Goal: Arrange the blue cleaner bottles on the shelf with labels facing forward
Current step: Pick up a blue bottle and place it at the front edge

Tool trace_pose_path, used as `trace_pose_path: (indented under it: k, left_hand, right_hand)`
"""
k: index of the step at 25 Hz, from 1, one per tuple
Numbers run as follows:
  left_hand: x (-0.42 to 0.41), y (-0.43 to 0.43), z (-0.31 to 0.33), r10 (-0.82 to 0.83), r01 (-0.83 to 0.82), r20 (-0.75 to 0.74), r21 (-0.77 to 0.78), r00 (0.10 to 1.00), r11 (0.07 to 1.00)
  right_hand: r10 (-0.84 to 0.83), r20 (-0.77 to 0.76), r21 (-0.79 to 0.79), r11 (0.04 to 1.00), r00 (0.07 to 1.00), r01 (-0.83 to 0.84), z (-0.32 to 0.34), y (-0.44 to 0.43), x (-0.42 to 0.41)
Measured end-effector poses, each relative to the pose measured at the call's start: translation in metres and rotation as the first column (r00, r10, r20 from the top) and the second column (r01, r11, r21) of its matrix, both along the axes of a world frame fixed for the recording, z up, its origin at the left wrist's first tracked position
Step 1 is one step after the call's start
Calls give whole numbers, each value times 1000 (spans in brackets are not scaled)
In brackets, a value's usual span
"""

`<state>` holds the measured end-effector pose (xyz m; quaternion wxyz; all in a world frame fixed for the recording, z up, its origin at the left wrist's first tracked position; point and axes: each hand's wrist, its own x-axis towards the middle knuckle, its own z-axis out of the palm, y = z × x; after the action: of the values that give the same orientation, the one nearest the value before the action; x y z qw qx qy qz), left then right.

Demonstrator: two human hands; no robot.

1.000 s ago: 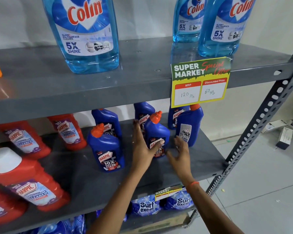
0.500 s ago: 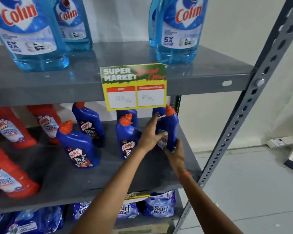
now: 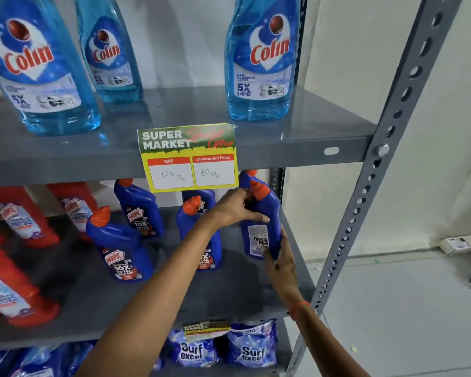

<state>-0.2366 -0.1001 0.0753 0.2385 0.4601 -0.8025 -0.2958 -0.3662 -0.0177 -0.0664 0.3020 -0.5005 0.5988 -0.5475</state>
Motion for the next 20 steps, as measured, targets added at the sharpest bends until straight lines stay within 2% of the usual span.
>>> trace_pose_path:
  k: [2,5,7,9,11,12,15,17,19,20]
  left_hand:
    - [-5,9,0,157,-158,-26,-97,987,983]
    - [-18,21,-2,412,-417,-64,-101,909,903]
    - [-23,26,-4,456,-461,-86,-70,886,884]
    - [-18,27,-3,388,-363,-248,144,887,921]
    - [-10,29,-3,339,-137,-466,414,818,900]
    - [-6,28,-5,310,-31,-540,464,783,885]
    - [0,26,-15,127,207,-655,408,745,889]
    - [2,25,-22,52,301,-691,380,721,874]
    - [3,23,-29,38,307,-685,374,728,875]
    - [3,21,-32,48,276,-673,366,738,889]
  right_hand:
    - [-28,-59,38,999,998,30,4,7,3]
    - [-65,-242,66,994,968,83,7,13,20]
    - [-76,-241,35,996,968,87,7,12,22]
    - [-43,-199,7,999,979,46,7,17,15]
    - [-54,-149,-48,998,987,48,7,24,10]
    - [-72,-115,-74,995,991,64,7,27,8]
    - [-92,-30,-145,986,995,87,5,28,6]
    - [-85,120,-136,986,989,101,2,26,7]
    - [-82,250,-128,985,965,117,-1,25,7]
    - [-81,264,-125,985,961,117,-1,24,5]
